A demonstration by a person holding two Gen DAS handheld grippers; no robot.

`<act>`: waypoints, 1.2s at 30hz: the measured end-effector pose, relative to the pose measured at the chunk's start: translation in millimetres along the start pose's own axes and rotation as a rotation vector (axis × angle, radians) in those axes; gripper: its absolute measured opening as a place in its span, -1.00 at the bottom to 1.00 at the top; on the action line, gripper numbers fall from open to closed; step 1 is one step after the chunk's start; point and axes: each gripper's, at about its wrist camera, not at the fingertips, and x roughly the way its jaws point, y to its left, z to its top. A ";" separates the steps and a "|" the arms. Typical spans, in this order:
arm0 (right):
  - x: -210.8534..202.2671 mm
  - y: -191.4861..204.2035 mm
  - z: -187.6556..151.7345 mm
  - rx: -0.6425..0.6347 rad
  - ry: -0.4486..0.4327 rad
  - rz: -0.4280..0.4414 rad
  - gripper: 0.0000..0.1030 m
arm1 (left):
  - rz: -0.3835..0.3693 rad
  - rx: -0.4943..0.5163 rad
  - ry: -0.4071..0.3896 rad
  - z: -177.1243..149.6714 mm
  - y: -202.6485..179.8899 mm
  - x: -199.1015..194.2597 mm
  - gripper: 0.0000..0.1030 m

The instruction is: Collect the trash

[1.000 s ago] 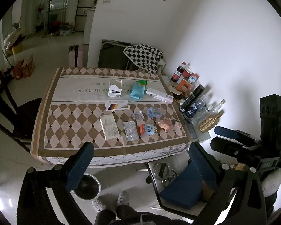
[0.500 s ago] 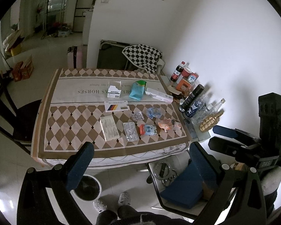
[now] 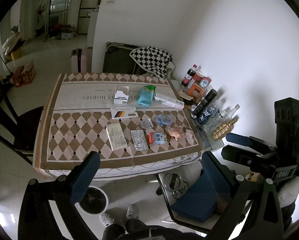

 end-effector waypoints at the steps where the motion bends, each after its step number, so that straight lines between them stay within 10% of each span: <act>1: 0.3 0.2 0.0 -0.001 0.000 0.000 1.00 | 0.001 0.001 -0.001 -0.1 -0.1 0.1 1.00; 36: -0.7 -8.0 3.3 0.002 0.006 0.004 1.00 | 0.000 0.001 0.002 0.0 -1.0 0.9 1.00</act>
